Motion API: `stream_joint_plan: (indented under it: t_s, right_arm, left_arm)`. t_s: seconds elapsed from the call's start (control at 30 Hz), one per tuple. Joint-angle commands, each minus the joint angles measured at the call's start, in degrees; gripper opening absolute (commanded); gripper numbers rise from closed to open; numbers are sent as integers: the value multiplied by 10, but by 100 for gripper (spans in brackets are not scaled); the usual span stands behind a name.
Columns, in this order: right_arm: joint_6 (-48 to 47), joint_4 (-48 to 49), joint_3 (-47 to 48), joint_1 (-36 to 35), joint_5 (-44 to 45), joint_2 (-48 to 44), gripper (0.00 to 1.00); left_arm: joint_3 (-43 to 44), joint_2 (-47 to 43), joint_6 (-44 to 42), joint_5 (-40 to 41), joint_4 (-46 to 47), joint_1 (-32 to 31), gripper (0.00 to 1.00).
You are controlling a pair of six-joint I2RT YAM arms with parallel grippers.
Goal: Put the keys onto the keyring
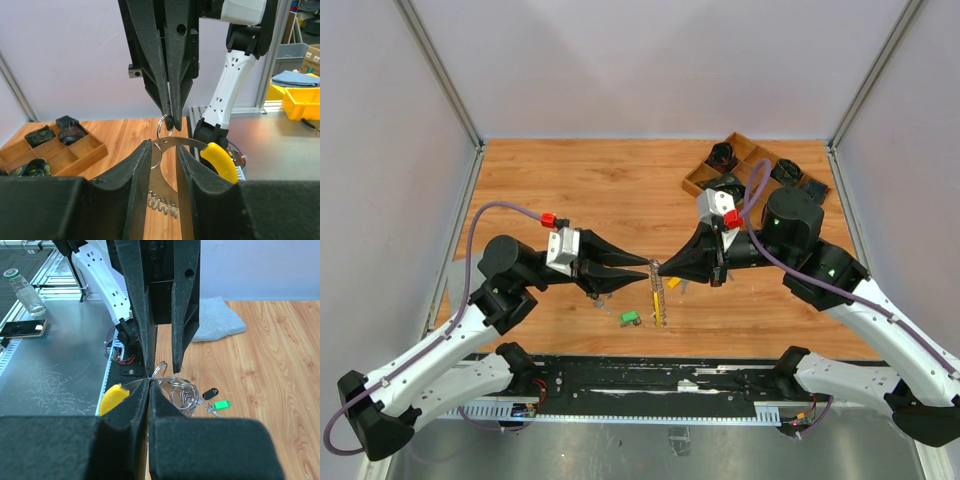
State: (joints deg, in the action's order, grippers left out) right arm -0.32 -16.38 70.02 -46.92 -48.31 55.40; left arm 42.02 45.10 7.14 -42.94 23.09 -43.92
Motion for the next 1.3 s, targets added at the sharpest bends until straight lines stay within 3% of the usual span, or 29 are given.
stream_joint_plan:
  t_s: [0.0,0.4,0.6,0.7,0.77,0.83,1.0,1.27]
  right_arm:
    - [-3,33,12,-3,-12,0,1]
    - [-3,34,9,-10,-12,6,1]
    - [-3,35,8,-12,-10,6,1]
    - [-4,35,7,-12,-8,5,0]
    - [-10,29,8,-12,-1,2,1]
    - [-20,16,11,-12,11,-3,8]
    - [-63,-49,23,-12,65,-24,42]
    - [-116,-131,33,-12,123,-44,54]
  left_arm:
    - [2,5,9,-12,33,-11,31]
    - [4,16,15,-10,48,-17,27]
    - [6,22,14,-11,49,-20,14]
    - [5,20,11,-8,48,-20,1]
    - [5,16,5,-1,40,-20,0]
    - [6,8,-5,7,26,-20,1]
    - [33,4,-45,29,-68,-20,0]
    - [138,52,-78,84,-296,-20,1]
